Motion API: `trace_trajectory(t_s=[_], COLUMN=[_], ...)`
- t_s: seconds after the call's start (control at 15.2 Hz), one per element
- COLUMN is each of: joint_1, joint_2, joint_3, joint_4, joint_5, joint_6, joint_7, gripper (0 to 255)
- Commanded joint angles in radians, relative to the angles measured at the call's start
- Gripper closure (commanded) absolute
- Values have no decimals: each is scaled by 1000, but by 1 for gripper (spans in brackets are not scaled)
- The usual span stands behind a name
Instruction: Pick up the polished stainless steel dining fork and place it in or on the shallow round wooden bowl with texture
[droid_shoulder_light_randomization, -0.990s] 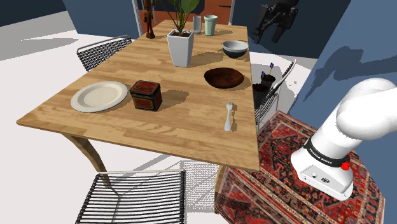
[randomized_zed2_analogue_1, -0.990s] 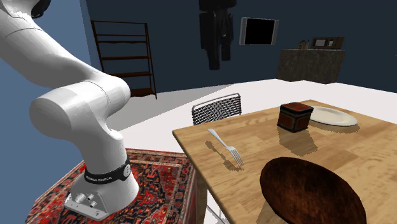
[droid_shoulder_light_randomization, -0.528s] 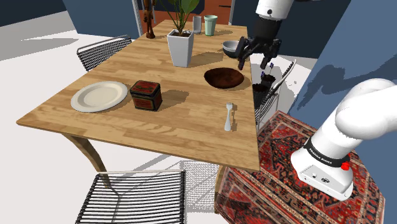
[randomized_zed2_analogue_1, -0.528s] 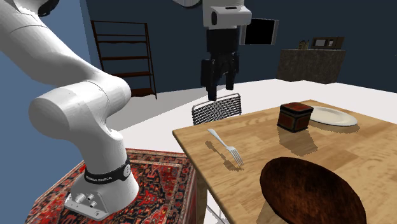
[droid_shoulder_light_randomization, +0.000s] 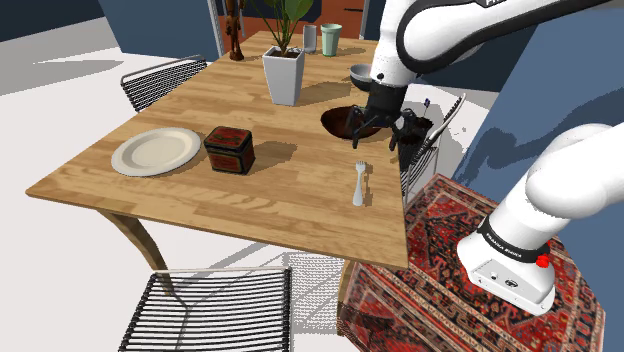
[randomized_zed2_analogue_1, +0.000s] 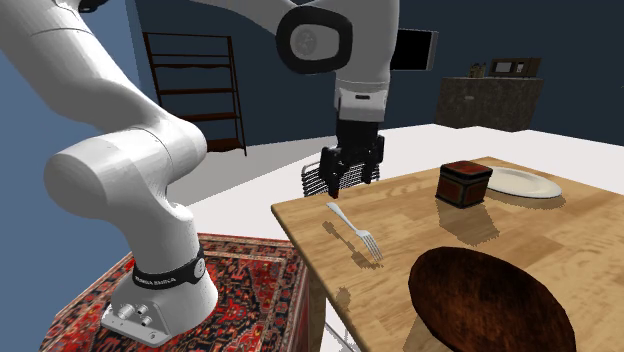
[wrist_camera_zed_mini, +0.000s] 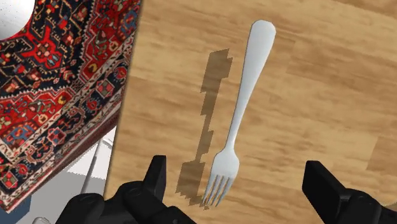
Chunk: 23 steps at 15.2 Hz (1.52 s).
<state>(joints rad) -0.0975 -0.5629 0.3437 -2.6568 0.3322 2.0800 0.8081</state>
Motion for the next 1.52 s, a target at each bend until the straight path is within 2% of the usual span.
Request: trace_trajectory(t_s=[0.0, 0.2, 0.66, 1.19, 1.25, 1.45], joint_1=[-4, -12, -6, -6, -6, -6], joint_2=[57, 150, 229, 236, 236, 236], joint_3=[38, 86, 115, 117, 117, 117], joint_4=[-13, -21, -64, -67, -67, -67], joint_5=[29, 60, 76, 77, 77, 77], joint_6=[58, 141, 263, 273, 273, 273], joint_7=[75, 164, 163, 163, 163, 163], gripper=[0, 0, 0, 0, 255, 255])
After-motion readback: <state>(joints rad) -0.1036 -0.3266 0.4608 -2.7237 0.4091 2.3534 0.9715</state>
